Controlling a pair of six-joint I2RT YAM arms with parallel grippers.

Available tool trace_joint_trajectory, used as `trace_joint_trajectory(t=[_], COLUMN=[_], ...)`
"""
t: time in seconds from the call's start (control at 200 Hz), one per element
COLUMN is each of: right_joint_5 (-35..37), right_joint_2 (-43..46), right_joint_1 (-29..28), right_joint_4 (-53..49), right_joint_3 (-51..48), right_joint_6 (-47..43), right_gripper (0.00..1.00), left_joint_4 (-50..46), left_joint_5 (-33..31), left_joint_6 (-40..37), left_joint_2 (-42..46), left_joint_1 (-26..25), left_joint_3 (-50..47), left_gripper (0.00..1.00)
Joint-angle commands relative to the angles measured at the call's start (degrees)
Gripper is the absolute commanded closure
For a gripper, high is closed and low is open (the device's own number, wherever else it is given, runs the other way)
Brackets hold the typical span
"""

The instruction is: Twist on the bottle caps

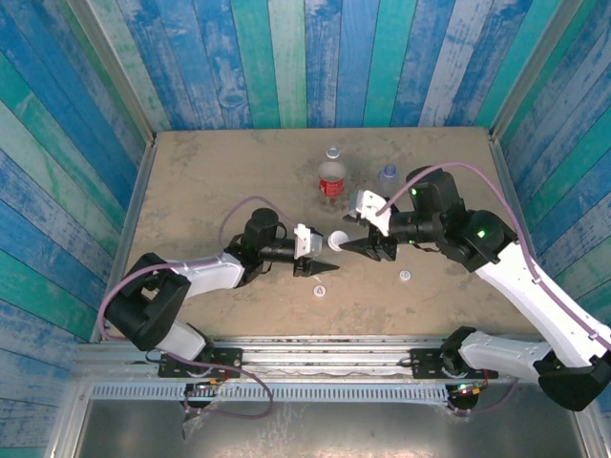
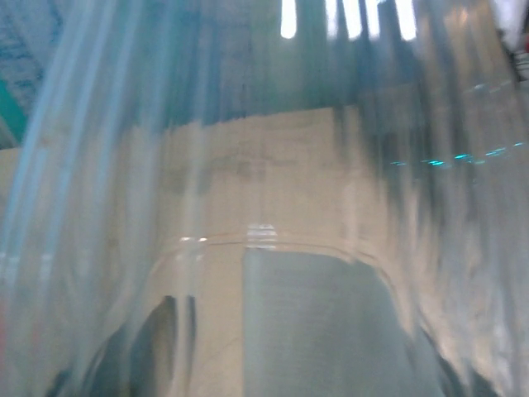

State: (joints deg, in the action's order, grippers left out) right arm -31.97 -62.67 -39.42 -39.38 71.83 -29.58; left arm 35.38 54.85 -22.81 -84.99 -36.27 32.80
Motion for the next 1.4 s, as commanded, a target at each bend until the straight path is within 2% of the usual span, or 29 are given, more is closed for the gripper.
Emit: trace_joint_trajectory(t=[0.0, 0.11, 0.401, 0.781, 0.982, 1.067, 1.122, 1.247, 1.393], right_joint_5=[-7.66, -12.37, -15.57, -11.90, -10.97, -12.09, -13.11, -13.69, -13.39], right_joint_2=[0.01, -0.31, -3.55, -4.65, -4.30, -4.20, -4.22, -4.00, -3.09], right_joint_1=[-0.18, -0.18, -0.20, -0.21, -0.04, -0.04, -0.04, 0.00, -0.02], right_joint_4=[-2.54, -0.43, 6.14, 9.29, 10.87, 11.58, 12.04, 12.93, 16.65], right_joint_3=[-0.91, -2.41, -5.56, -7.04, -8.16, -8.40, -8.42, -8.87, -10.60], right_joint_6=[-10.82, -12.19, -11.16, -9.66, -8.45, -7.86, -7.71, -7.58, -5.62], right_gripper=[0.40, 0.40, 0.43, 0.44, 0.49, 0.57, 0.58, 0.50, 0.49], left_joint_4=[1.79, 4.35, 0.92, -0.34, -0.39, -0.91, -1.01, -1.07, -1.27], left_joint_5=[8.53, 9.91, 10.99, 11.85, 12.74, 12.47, 12.32, 12.04, 12.12], left_joint_6=[1.94, 3.87, 2.34, 1.33, 1.15, 0.76, 0.58, 0.50, 0.31], left_joint_2=[3.45, 3.26, 3.17, 4.33, 4.35, 4.16, 4.05, 3.61, 3.45], left_joint_1=[0.41, 0.42, 0.33, 0.35, 0.37, 0.33, 0.36, 0.35, 0.36], left_joint_3=[1.18, 1.55, 3.30, 3.23, 3.16, 3.33, 3.26, 3.33, 3.41], left_gripper=[0.52, 0.51, 0.52, 0.52, 0.52, 0.52, 0.52, 0.52, 0.52])
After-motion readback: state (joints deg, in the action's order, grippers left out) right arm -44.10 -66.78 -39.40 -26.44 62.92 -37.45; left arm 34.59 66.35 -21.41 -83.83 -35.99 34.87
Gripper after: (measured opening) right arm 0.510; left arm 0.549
